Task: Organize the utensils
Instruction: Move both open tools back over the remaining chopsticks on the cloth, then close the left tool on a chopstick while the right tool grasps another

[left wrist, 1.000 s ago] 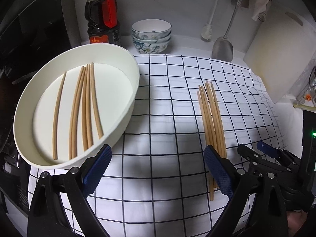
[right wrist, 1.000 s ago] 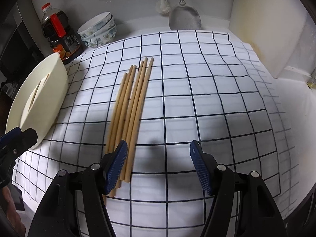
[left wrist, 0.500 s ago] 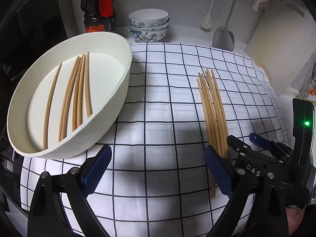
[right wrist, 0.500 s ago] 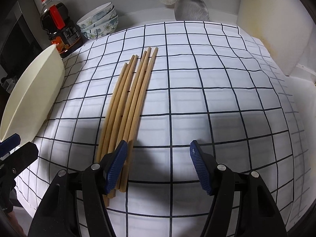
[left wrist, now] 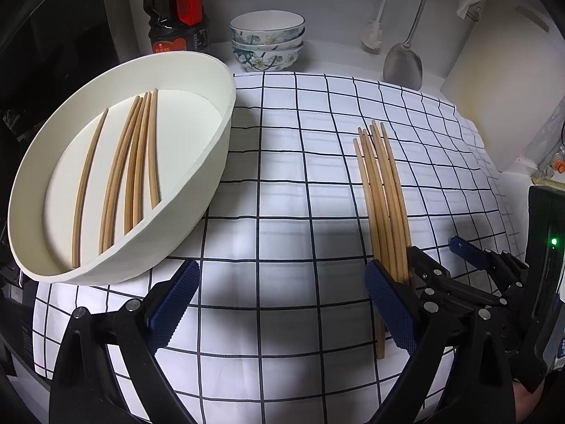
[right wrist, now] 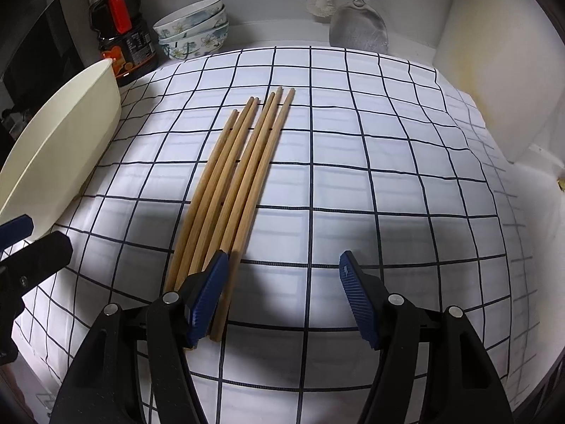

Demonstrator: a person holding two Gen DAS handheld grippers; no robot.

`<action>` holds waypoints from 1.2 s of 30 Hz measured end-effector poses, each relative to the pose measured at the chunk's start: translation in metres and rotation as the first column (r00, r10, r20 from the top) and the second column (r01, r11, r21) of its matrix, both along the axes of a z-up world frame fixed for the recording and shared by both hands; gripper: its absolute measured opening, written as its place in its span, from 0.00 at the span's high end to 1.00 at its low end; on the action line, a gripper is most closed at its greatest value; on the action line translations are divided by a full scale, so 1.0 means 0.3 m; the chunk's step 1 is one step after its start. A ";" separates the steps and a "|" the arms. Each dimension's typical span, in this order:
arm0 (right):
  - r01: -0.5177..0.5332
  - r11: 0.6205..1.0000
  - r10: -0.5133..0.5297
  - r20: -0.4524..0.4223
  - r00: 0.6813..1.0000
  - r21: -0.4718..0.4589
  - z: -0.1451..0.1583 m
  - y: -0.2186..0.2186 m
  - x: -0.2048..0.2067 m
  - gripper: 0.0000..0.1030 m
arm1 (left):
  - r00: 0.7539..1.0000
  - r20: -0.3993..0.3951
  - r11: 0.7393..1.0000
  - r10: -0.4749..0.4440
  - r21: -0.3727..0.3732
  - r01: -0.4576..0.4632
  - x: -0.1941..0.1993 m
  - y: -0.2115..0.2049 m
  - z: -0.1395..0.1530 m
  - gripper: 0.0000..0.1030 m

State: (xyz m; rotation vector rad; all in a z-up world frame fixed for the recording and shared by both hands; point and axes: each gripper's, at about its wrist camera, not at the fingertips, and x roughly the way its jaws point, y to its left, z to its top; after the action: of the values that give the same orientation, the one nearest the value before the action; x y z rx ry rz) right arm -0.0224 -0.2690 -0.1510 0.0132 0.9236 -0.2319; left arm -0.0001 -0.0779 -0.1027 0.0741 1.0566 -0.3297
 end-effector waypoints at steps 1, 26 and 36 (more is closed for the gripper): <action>-0.003 1.000 0.003 -0.003 1.000 -0.004 0.000 0.000 -0.002 0.39 | 1.000 0.000 1.000 -0.003 0.001 0.003 0.001 -0.003 -0.001 0.10; -0.003 1.000 0.004 0.011 1.000 -0.012 -0.001 -0.116 -0.051 0.71 | 0.999 0.020 0.998 -0.038 0.043 0.037 0.035 -0.164 -0.104 0.10; -0.011 1.000 0.011 0.017 1.000 0.000 0.002 -0.154 -0.066 0.71 | 1.000 -0.005 0.998 -0.024 0.065 0.025 0.058 -0.173 -0.163 0.17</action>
State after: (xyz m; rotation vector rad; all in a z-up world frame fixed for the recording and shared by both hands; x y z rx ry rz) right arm -0.0422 -0.3153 -0.1503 0.0100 0.9069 -0.2210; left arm 0.0174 -0.1297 -0.1517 0.1447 1.0708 -0.3177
